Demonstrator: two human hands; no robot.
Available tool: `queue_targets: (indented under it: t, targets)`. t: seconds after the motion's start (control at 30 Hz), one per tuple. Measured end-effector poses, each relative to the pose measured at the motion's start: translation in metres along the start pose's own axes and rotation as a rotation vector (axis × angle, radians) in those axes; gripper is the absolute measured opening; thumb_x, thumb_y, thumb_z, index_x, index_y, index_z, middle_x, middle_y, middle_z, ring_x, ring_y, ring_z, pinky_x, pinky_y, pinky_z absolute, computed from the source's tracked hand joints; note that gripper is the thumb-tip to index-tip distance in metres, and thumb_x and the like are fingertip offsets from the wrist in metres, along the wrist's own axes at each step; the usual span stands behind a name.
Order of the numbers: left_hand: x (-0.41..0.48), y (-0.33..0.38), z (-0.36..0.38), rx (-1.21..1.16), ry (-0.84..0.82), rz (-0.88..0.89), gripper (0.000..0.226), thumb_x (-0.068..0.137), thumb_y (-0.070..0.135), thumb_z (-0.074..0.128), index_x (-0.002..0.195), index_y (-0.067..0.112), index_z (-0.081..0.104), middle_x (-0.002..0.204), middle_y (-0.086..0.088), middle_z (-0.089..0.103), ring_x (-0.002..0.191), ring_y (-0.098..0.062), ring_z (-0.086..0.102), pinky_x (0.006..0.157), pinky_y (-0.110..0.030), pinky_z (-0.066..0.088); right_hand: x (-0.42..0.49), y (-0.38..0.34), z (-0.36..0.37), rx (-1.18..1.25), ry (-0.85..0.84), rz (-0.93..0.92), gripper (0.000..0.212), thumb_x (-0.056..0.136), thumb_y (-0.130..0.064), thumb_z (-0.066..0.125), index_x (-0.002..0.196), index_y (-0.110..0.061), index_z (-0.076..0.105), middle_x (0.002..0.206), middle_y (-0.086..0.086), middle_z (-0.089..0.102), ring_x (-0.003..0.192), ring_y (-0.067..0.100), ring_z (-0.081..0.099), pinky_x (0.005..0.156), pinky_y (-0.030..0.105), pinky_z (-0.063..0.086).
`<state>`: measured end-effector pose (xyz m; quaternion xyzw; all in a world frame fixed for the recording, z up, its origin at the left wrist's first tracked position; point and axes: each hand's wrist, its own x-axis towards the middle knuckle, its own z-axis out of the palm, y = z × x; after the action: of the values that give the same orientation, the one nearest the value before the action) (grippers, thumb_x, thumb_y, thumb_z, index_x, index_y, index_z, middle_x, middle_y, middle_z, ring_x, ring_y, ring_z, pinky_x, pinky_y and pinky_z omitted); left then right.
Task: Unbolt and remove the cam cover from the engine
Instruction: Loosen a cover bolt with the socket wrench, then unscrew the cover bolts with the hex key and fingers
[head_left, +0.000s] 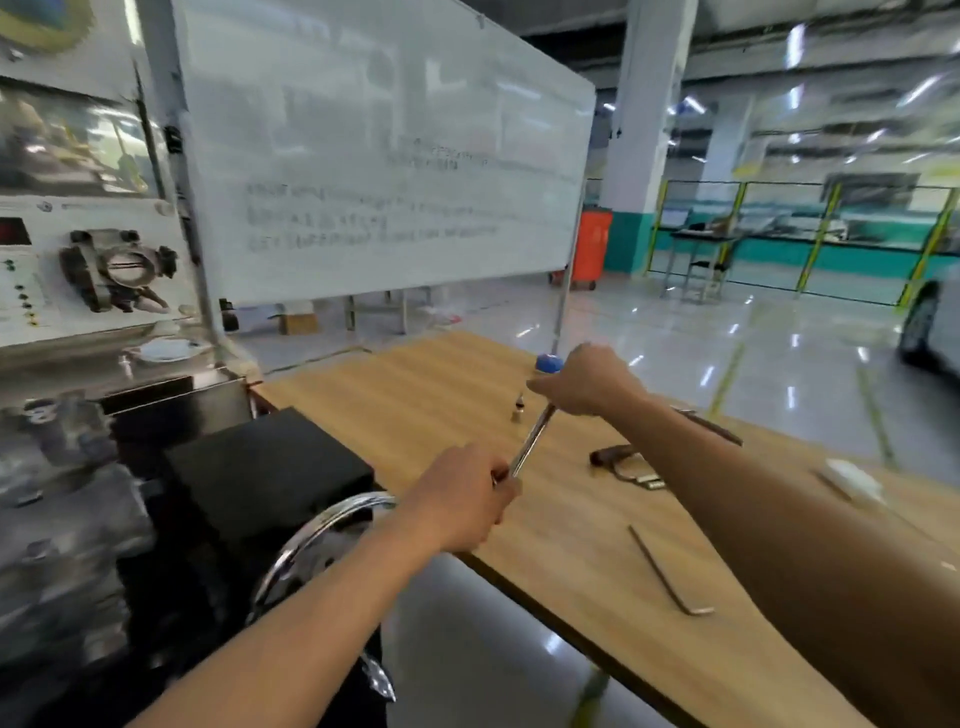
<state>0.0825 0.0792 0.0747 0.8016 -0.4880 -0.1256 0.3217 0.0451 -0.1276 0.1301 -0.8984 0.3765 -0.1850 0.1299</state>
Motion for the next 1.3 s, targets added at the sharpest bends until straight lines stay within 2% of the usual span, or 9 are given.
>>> queue_targets:
  t: [0.07, 0.23, 0.4, 0.53, 0.67, 0.83, 0.97, 1.13, 1.3]
  targets:
    - [0.018, 0.005, 0.038, 0.017, -0.060, -0.029, 0.027, 0.102, 0.033, 0.054, 0.084, 0.017, 0.067, 0.078, -0.007, 0.071, 0.071, -0.025, 0.068, 0.068, -0.042, 0.056, -0.002, 0.051, 0.013, -0.023, -0.024, 0.091, 0.042, 0.074, -0.055, 0.068, 0.069, -0.016, 0.052, 0.066, 0.000, 0.058, 0.063, 0.017, 0.059, 0.053, 0.027, 0.048]
    - [0.047, 0.008, 0.097, 0.093, -0.196, -0.061, 0.029, 0.099, 0.030, 0.056, 0.075, 0.017, 0.067, 0.072, -0.002, 0.064, 0.066, -0.016, 0.057, 0.058, -0.031, 0.041, -0.016, 0.128, 0.036, -0.007, -0.119, 0.212, 0.051, 0.074, -0.062, 0.067, 0.059, -0.014, 0.063, 0.038, -0.004, 0.057, 0.042, 0.012, 0.056, 0.042, 0.020, 0.035]
    - [0.060, -0.001, 0.110, 0.131, -0.142, -0.082, 0.035, 0.094, 0.045, 0.062, 0.072, 0.020, 0.071, 0.070, 0.002, 0.066, 0.071, -0.018, 0.062, 0.064, -0.034, 0.046, -0.021, 0.147, 0.065, 0.057, -0.114, 0.213, 0.048, 0.084, -0.059, 0.064, 0.068, -0.013, 0.058, 0.063, 0.002, 0.059, 0.059, 0.016, 0.056, 0.046, 0.030, 0.038]
    - [0.070, -0.010, 0.110, 0.246, -0.085, -0.058, 0.022, 0.096, 0.037, 0.062, 0.094, 0.023, 0.079, 0.087, -0.001, 0.073, 0.085, -0.022, 0.066, 0.068, -0.031, 0.045, -0.032, 0.150, 0.072, 0.107, -0.128, 0.106, 0.030, 0.082, -0.040, 0.068, 0.072, -0.012, 0.071, 0.071, 0.006, 0.068, 0.071, 0.021, 0.065, 0.063, 0.039, 0.054]
    - [0.072, -0.015, 0.112, 0.279, -0.040, -0.037, 0.020, 0.094, 0.037, 0.064, 0.099, 0.023, 0.078, 0.089, -0.002, 0.073, 0.086, -0.024, 0.066, 0.066, -0.030, 0.041, -0.051, 0.155, 0.051, -0.089, -0.032, -0.035, 0.028, 0.083, -0.046, 0.065, 0.070, -0.021, 0.062, 0.068, -0.003, 0.062, 0.063, 0.016, 0.059, 0.048, 0.028, 0.041]
    - [0.059, -0.015, 0.108, 0.208, -0.043, -0.079, 0.026, 0.095, 0.042, 0.062, 0.076, 0.026, 0.071, 0.069, 0.008, 0.062, 0.062, -0.004, 0.055, 0.051, -0.024, 0.032, -0.074, 0.149, 0.036, -0.432, -0.574, 0.079, 0.031, 0.084, -0.043, 0.066, 0.069, -0.016, 0.062, 0.068, -0.001, 0.068, 0.057, 0.011, 0.059, 0.051, 0.025, 0.044]
    - [0.020, -0.009, 0.075, 0.249, -0.020, -0.046, 0.034, 0.092, 0.053, 0.059, 0.080, 0.023, 0.070, 0.076, 0.004, 0.067, 0.069, -0.013, 0.063, 0.054, -0.028, 0.045, -0.083, 0.134, 0.032, -0.248, -0.776, 0.161, 0.023, 0.084, -0.035, 0.063, 0.068, -0.018, 0.066, 0.057, -0.003, 0.062, 0.050, 0.011, 0.054, 0.055, 0.024, 0.044]
    - [-0.063, 0.005, -0.009, 0.293, 0.046, 0.021, 0.033, 0.092, 0.052, 0.057, 0.096, 0.023, 0.072, 0.082, 0.009, 0.065, 0.080, -0.014, 0.062, 0.069, -0.034, 0.052, -0.093, 0.133, 0.062, -0.199, -0.605, 0.143, 0.030, 0.074, -0.046, 0.073, 0.073, -0.017, 0.069, 0.063, -0.004, 0.069, 0.057, 0.009, 0.065, 0.050, 0.020, 0.044]
    - [-0.162, 0.005, -0.104, 0.443, 0.264, -0.004, 0.027, 0.094, 0.044, 0.060, 0.112, 0.026, 0.068, 0.099, 0.009, 0.066, 0.093, -0.013, 0.059, 0.081, -0.038, 0.054, -0.062, 0.058, 0.061, 0.043, -0.641, -0.111, 0.045, 0.037, -0.049, 0.086, 0.053, -0.011, 0.070, 0.051, 0.013, 0.063, 0.054, 0.033, 0.066, 0.046, 0.042, 0.050]
